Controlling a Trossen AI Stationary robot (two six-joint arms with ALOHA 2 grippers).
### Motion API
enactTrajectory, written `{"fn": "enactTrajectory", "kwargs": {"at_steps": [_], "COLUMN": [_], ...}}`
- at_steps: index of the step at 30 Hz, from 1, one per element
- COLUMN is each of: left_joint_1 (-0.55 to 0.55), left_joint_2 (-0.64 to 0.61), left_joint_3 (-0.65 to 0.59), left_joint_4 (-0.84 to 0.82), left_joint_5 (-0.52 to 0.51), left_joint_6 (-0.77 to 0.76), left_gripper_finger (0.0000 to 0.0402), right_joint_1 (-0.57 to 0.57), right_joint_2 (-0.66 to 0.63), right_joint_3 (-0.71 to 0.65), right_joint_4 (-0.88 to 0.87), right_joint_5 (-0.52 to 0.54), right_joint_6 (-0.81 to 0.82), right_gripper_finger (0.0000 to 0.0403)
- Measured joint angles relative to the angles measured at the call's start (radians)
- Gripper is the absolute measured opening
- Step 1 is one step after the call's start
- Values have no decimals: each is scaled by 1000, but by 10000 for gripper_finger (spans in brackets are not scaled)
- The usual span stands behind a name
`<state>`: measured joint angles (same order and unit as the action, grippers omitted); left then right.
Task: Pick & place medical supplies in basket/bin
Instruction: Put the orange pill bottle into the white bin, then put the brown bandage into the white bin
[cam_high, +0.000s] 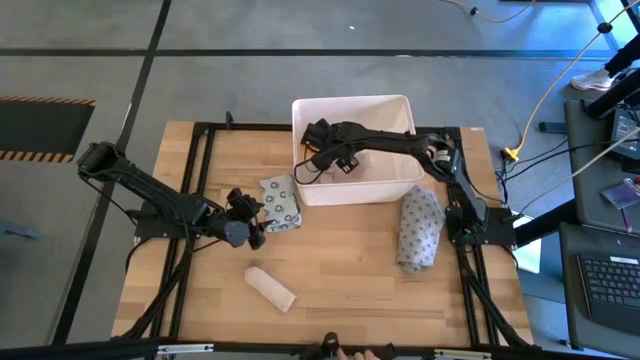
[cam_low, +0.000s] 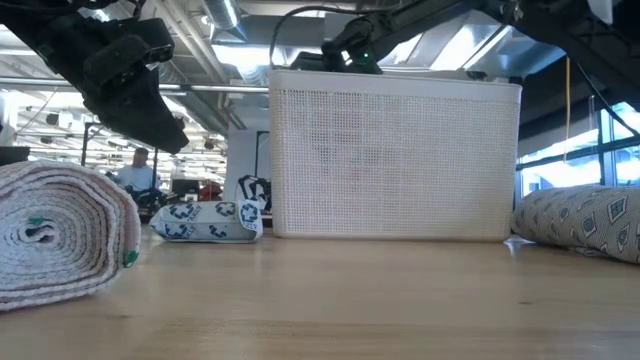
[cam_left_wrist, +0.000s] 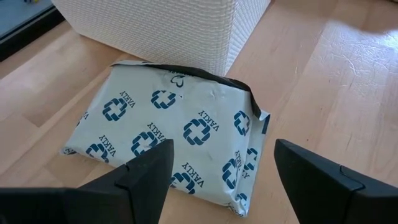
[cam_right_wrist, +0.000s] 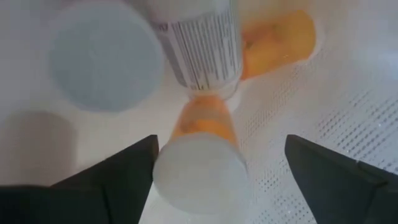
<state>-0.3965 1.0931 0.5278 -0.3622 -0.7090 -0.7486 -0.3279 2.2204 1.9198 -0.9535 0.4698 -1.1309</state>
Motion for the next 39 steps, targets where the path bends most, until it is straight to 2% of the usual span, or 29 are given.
{"fn": "enactTrajectory", "kwargs": {"at_steps": [8, 14, 18, 22, 26, 30, 32, 34, 36, 39], "left_joint_1": [0, 0, 0, -1, -1, -1, -1, -1, -1, -1], "left_joint_2": [0, 0, 0, 0, 0, 0, 0, 0, 0, 0], "left_joint_3": [0, 0, 0, 0, 0, 0, 0, 0, 0, 0], "left_joint_4": [0, 0, 0, 0, 0, 1, 0, 0, 0, 0], "left_joint_5": [0, 1, 2, 4, 6, 34, 55, 76, 76, 76], "left_joint_6": [0, 0, 0, 0, 2, 3, 3, 3, 3, 3], "left_gripper_finger": [271, 271, 271, 270, 271, 270, 271, 272, 271, 270], "right_joint_1": [39, 58, 70, 91, 129, 181, 225, 280, 342, 430], "right_joint_2": [-39, -98, -132, -162, -266, -348, -368, -377, -380, -380], "right_joint_3": [19, 165, 289, 430, 404, 402, 402, 401, 401, 385], "right_joint_4": [-18, -84, -141, -236, -233, -319, -370, -406, -427, -419], "right_joint_5": [-2, -5, -67, -181, -328, -613, -786, -901, -920, -875], "right_joint_6": [9, 121, 240, 382, 577, 774, 792, 794, 805, 816], "right_gripper_finger": [348, 348, 348, 348, 348, 349, 349, 349, 349, 349]}}
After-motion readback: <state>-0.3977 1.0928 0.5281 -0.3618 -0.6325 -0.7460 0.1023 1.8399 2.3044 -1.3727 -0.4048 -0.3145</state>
